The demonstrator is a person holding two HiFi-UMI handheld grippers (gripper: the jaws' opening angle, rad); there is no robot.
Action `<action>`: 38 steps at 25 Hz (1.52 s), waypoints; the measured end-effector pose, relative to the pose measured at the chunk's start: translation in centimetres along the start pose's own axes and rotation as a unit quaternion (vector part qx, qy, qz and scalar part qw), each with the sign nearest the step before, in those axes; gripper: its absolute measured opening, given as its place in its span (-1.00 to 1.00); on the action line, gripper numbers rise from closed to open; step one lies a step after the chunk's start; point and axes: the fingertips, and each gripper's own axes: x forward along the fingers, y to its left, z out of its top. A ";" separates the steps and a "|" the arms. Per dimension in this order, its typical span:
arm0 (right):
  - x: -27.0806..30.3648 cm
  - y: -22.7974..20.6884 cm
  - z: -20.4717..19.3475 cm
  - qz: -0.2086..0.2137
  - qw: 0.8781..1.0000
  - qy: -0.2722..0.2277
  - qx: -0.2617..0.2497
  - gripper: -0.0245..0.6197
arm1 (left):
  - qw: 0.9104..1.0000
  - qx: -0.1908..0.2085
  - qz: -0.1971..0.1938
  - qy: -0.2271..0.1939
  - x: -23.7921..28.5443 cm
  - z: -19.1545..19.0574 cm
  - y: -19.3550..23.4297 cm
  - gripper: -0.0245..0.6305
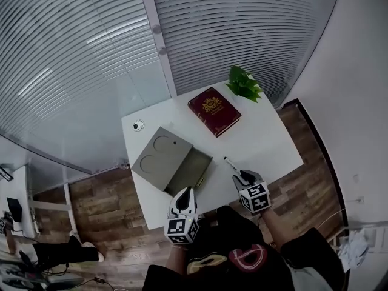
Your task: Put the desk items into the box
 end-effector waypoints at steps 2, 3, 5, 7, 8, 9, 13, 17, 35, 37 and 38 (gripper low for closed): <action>0.9 -0.5 -0.4 0.002 1.000 0.020 -0.021 -0.51 | 1.000 -0.003 0.014 -0.002 0.0 0.1 0.4 -0.87; 1.3 -0.8 -0.6 0.005 0.999 0.029 -0.027 -0.51 | 1.000 -0.004 0.021 -0.003 -0.1 0.1 0.6 -0.87; 2.1 -1.2 -0.9 0.012 0.998 0.045 -0.032 -0.51 | 0.999 -0.008 0.036 -0.005 -0.3 0.1 1.0 -0.87; 2.9 -1.4 -1.3 0.018 0.997 0.060 -0.041 -0.51 | 0.999 -0.013 0.050 -0.006 -0.7 0.0 1.6 -0.87; 3.2 -1.5 -1.4 0.019 0.996 0.067 -0.047 -0.51 | 0.998 -0.015 0.057 -0.006 -0.9 -0.1 1.9 -0.87; 3.5 -1.6 -1.5 0.020 0.996 0.073 -0.052 -0.51 | 0.998 -0.017 0.064 -0.006 -1.1 -0.2 2.3 -0.87; 4.5 -2.0 -1.6 0.023 0.994 0.088 -0.059 -0.51 | 0.996 -0.022 0.088 -0.010 -1.6 -0.1 3.2 -0.87; 5.3 -2.1 -1.7 0.031 0.993 0.098 -0.062 -0.51 | 0.995 -0.028 0.099 -0.010 -1.9 -0.4 3.4 -0.87; 5.8 -2.1 -2.0 0.039 0.992 0.090 -0.079 -0.68 | 0.993 -0.040 0.113 -0.007 -2.8 -1.3 3.2 -0.87; 5.8 -2.1 -1.9 0.032 0.992 0.086 -0.087 -0.68 | 0.992 -0.041 0.116 -0.006 -3.1 -1.4 3.4 -0.87; 5.9 -2.0 -1.9 0.032 0.992 0.086 -0.089 -0.68 | 0.992 -0.041 0.118 -0.005 -3.2 -1.4 3.5 -0.87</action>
